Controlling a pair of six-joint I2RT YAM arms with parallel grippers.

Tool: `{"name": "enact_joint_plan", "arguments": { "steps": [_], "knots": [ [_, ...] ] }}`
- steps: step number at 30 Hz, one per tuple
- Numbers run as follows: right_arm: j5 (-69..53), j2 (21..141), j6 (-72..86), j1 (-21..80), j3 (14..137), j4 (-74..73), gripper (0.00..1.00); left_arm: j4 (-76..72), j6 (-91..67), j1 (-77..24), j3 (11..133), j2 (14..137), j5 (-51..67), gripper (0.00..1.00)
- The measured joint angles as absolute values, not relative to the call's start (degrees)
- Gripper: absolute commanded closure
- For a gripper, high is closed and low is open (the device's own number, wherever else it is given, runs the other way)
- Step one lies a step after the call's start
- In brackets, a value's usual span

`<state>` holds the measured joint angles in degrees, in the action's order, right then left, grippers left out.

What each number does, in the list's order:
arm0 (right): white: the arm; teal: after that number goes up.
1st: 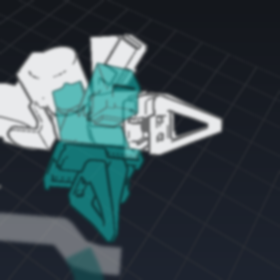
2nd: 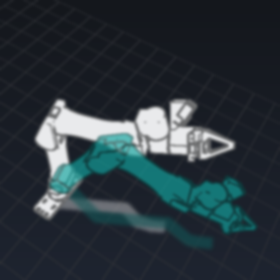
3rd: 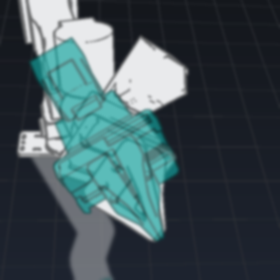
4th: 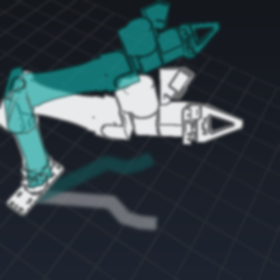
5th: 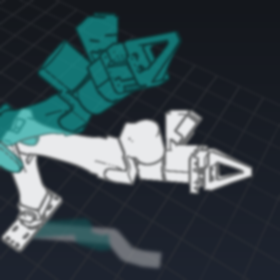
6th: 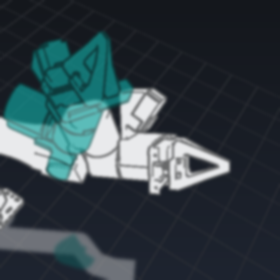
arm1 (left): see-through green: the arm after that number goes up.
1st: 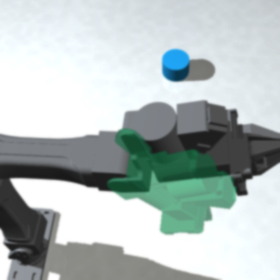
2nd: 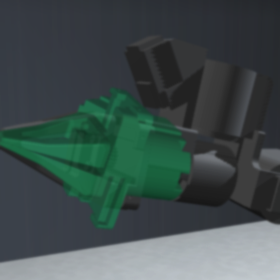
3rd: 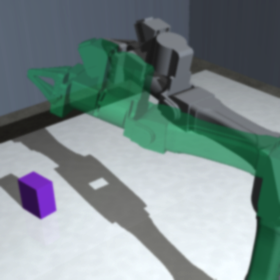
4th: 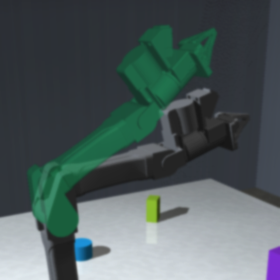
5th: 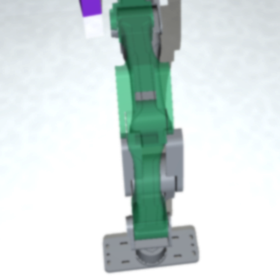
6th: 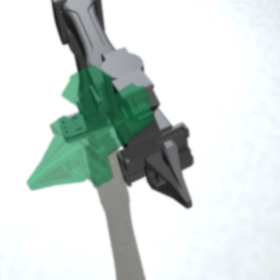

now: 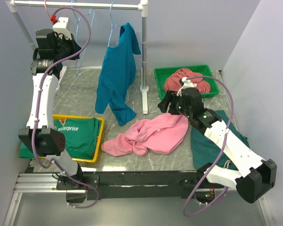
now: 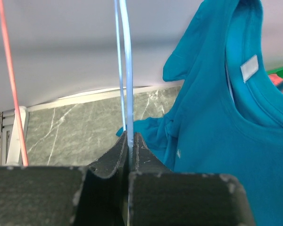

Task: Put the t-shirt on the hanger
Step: Pick up the hanger from the clothesline.

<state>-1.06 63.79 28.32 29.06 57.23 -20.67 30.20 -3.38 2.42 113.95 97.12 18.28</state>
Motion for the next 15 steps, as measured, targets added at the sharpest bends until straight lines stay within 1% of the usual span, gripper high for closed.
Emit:
{"name": "enact_joint_plan", "arguments": {
  "steps": [7,15],
  "knots": [
    [-0.89,63.79,27.79,29.12,57.43,-20.69,0.26,29.34,-3.49,2.42,107.44,89.67,18.22,0.99],
    [-0.01,63.7,27.53,29.12,57.45,-20.69,0.25,27.4,-3.86,2.42,104.75,84.99,18.61,0.99]
  ]
}}
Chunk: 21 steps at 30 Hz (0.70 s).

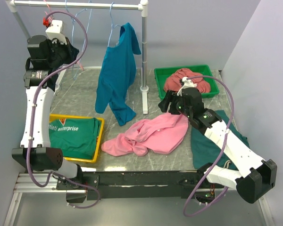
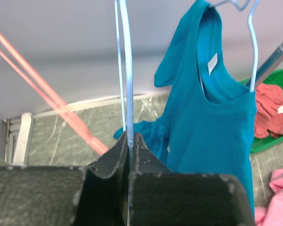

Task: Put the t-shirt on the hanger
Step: Pick up the hanger from the clothesline.

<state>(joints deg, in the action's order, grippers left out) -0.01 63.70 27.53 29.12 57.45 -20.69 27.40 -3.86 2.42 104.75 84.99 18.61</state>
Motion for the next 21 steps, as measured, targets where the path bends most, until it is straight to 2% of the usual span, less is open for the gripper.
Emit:
{"name": "enact_joint_plan", "arguments": {
  "steps": [5,12,21],
  "knots": [
    [0.03,63.09,27.53,29.12,57.45,-20.64,0.25,28.1,-4.91,2.39,100.07,82.0,18.31,0.99],
    [0.1,62.57,27.33,29.12,57.43,-20.64,0.25,31.48,-7.07,2.2,89.86,71.4,16.91,0.99],
    [1.43,60.34,27.31,29.12,57.43,-20.67,0.26,36.97,-8.36,2.11,91.29,57.25,16.69,0.99]
  ]
}}
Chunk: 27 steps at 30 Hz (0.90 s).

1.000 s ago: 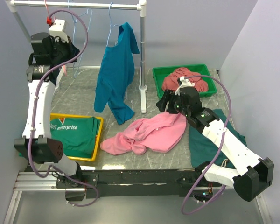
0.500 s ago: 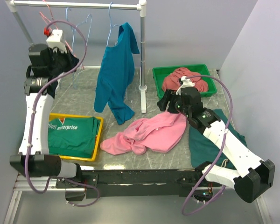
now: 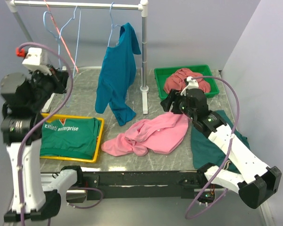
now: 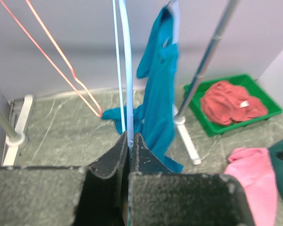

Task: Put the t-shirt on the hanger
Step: Pick up the hanger from the clothesline, then place the T-shirt on the hanger.

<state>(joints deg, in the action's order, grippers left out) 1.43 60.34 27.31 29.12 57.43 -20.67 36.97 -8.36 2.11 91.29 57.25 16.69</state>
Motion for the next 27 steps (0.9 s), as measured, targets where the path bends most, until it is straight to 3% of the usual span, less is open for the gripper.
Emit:
{"name": "enact_joint_plan", "arguments": {
  "steps": [9,16,19,27],
  "knots": [
    [4.84,55.55,27.42,29.12,56.07,-20.51,0.3,38.0,-10.31,-1.98,95.48,53.82,28.4,0.99],
    [9.45,46.37,30.39,29.39,44.07,-19.16,0.43,39.46,-10.0,-34.3,95.57,61.12,15.0,0.99],
    [11.25,43.72,32.23,29.39,38.59,-18.96,0.45,38.74,-10.22,-45.1,90.19,63.7,7.68,0.99],
    [12.95,44.6,36.53,29.39,27.53,-16.21,0.44,40.34,-14.22,-54.35,71.81,59.81,-2.37,0.99]
  ]
}}
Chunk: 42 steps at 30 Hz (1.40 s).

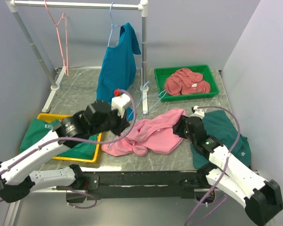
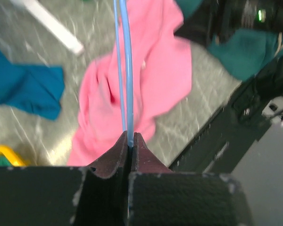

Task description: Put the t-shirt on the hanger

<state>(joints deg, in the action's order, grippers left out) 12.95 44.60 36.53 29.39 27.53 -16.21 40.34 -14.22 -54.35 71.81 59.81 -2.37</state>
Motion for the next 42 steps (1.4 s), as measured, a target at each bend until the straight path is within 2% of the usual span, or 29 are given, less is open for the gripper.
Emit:
{"name": "enact_joint_plan", "arguments": {
  "steps": [9,14,17,18,21,24,27,42],
  "knots": [
    [11.94,56.82,36.75,27.81,28.1,-8.05,0.43,44.47,-19.38,-59.37,61.52,48.66,-4.01,0.99],
    [11.42,61.45,36.49,26.09,29.52,-5.23,0.43,45.56,-20.73,-61.08,58.46,47.51,-2.68,0.99],
    [10.74,63.53,36.29,24.56,30.3,-3.99,0.54,45.87,-20.91,-63.9,57.41,48.8,-2.24,0.99],
    [10.41,64.23,36.14,24.27,30.76,-3.84,0.64,46.0,-20.93,-64.55,57.41,49.32,-2.22,0.99],
    [9.76,66.24,35.7,23.77,32.8,-3.79,0.81,46.09,-21.32,-66.48,57.41,51.4,-2.44,0.99],
    [9.32,67.09,35.44,23.57,34.87,-3.95,0.9,46.19,-21.98,-68.1,57.39,53.6,-3.2,0.99],
    [9.17,66.98,34.96,23.53,36.88,-4.64,0.94,46.17,-22.22,-68.97,57.39,54.83,-4.56,0.99],
    [7.2,60.86,34.44,23.31,41.41,-12.53,0.94,41.98,-21.61,-69.1,57.41,57.67,-11.33,0.99]
  ]
}}
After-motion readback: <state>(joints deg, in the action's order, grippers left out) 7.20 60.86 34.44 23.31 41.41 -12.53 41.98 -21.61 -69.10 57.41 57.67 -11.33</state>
